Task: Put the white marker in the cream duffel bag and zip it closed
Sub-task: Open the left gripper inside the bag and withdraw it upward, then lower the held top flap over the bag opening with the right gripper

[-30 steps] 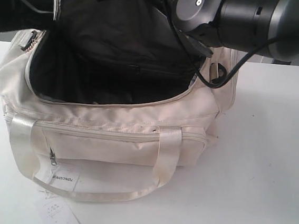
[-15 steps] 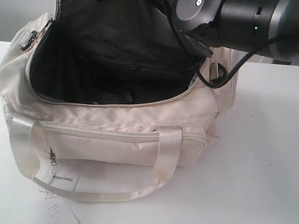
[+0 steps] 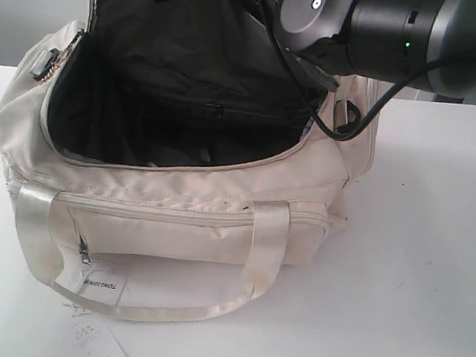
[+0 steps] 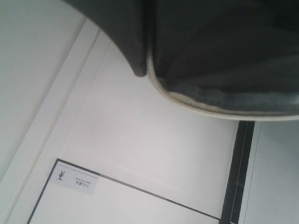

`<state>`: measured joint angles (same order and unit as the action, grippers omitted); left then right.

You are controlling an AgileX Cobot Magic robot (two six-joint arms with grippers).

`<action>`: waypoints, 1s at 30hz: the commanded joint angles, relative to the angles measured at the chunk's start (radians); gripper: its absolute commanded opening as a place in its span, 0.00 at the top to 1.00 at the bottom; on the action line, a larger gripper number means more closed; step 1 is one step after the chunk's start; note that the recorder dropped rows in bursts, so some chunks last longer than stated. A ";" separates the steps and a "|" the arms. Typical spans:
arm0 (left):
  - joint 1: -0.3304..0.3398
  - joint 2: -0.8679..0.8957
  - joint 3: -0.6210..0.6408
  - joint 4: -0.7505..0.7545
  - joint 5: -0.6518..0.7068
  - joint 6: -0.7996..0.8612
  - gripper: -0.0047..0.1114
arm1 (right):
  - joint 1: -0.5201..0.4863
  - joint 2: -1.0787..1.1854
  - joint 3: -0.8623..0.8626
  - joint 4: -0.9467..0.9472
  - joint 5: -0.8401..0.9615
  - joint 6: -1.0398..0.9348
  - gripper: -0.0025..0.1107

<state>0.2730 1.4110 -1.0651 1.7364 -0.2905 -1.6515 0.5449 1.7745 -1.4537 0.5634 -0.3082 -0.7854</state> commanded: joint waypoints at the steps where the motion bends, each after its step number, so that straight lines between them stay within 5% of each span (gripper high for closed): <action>1: 0.005 -0.003 0.004 -0.021 0.555 0.112 0.96 | -0.010 -0.019 -0.005 0.006 -0.045 0.005 0.98; 4: 0.005 -0.003 0.006 -0.337 0.712 0.375 0.96 | -0.010 -0.019 -0.005 0.006 -0.045 0.005 0.98; 9: 0.005 -0.030 0.006 -1.501 0.736 1.449 0.96 | -0.010 -0.019 -0.005 0.006 -0.023 0.015 0.98; 14: 0.016 -0.037 -0.049 -2.293 0.911 2.081 0.96 | -0.010 -0.019 -0.005 0.006 0.046 0.022 0.98; 21: 0.120 0.072 -0.227 -2.457 0.914 2.070 0.89 | -0.010 -0.024 -0.005 0.006 0.115 0.026 0.98; 27: 0.145 0.223 -0.330 -2.584 1.018 2.079 0.47 | -0.010 -0.052 -0.005 0.004 0.182 0.022 0.98; 30: 0.144 0.310 -0.374 -2.618 1.063 2.084 0.38 | -0.010 -0.064 -0.005 0.004 0.258 0.007 0.98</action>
<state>0.4175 1.6535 -1.4056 -0.8301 0.7162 0.4263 0.5408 1.7312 -1.4537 0.5669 -0.1003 -0.7653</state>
